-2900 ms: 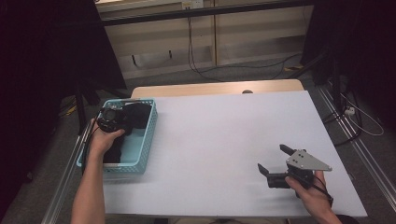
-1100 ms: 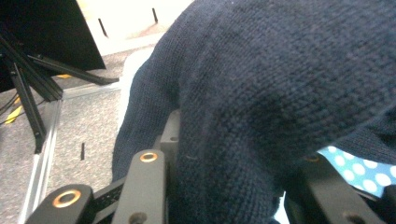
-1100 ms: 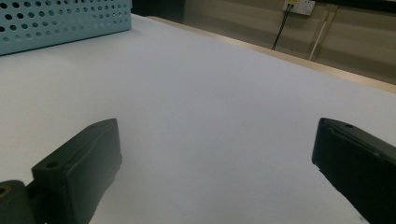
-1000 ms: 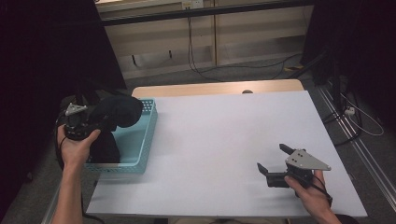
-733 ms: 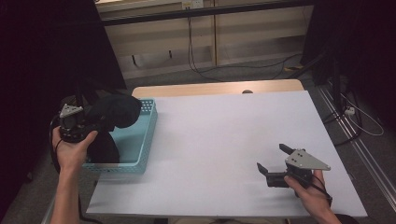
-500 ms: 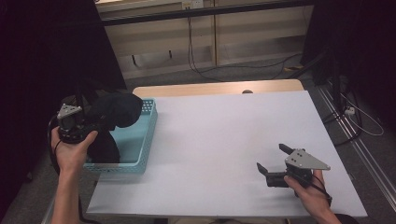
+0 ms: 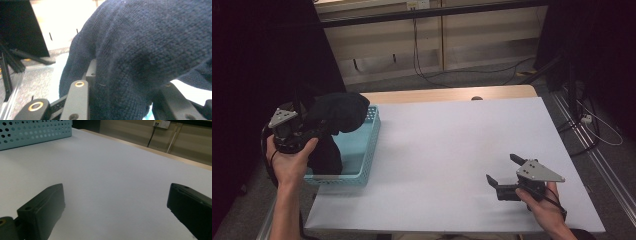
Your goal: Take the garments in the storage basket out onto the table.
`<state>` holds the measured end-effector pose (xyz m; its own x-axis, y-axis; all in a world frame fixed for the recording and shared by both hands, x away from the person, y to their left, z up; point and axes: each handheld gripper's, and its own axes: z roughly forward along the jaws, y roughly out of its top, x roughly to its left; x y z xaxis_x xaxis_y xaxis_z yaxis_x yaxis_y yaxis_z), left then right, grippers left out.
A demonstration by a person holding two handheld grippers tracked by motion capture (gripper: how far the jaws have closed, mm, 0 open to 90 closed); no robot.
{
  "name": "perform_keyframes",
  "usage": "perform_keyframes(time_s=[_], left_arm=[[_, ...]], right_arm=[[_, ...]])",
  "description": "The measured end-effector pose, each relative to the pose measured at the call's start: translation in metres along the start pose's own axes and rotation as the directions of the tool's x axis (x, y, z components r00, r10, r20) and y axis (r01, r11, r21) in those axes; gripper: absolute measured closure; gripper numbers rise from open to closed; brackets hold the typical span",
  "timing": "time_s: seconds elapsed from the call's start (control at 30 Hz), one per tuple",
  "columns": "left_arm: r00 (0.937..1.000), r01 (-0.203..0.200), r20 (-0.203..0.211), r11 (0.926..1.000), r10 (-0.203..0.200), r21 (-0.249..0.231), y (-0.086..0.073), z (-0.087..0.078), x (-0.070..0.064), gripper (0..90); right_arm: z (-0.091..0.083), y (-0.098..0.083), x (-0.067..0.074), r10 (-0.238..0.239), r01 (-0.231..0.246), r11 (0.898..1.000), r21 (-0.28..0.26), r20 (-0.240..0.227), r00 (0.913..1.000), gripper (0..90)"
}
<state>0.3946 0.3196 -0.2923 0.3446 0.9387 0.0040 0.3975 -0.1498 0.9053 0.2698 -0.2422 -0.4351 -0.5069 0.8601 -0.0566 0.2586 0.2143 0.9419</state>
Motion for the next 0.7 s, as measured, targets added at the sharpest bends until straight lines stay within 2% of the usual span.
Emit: perform_keyframes(time_s=[0.2, 0.37, 0.43, 0.5, 0.6, 0.7], left_arm=[[0.9996, 0.026, 0.009, 0.9983, -0.025, -0.052, 0.009, 0.000, -0.005, 62.6], [0.9993, 0.031, 0.023, 0.9948, -0.029, -0.097, 0.017, -0.003, -0.010, 62.6], [0.9992, 0.031, 0.031, 0.9922, -0.027, -0.120, 0.019, -0.004, -0.012, 62.6], [0.9978, 0.056, 0.044, 0.9873, -0.050, -0.149, 0.022, -0.005, -0.015, 62.5], [0.9965, 0.063, 0.065, 0.9846, -0.053, -0.163, 0.026, -0.006, -0.016, 62.5], [0.9970, 0.055, 0.064, 0.9824, -0.044, -0.179, 0.029, -0.007, -0.018, 62.5]], right_arm=[[0.000, 0.000, -0.001, 0.001, -0.001, 1.000, 0.000, 0.000, 1.0000, 0.7], [-0.001, 0.000, -0.001, 0.002, -0.002, 1.000, -0.001, -0.002, 1.0000, 0.7], [-0.001, 0.000, 0.000, 0.000, 0.000, 1.000, -0.002, -0.001, 1.0000, 0.7], [-0.001, 0.000, 0.000, -0.002, 0.002, 1.000, -0.002, -0.002, 1.0000, 0.7], [-0.001, 0.000, 0.000, -0.003, 0.003, 1.000, -0.002, -0.003, 1.0000, 0.7], [0.000, 0.000, 0.000, -0.003, 0.003, 1.000, -0.001, -0.002, 1.0000, 0.8]])
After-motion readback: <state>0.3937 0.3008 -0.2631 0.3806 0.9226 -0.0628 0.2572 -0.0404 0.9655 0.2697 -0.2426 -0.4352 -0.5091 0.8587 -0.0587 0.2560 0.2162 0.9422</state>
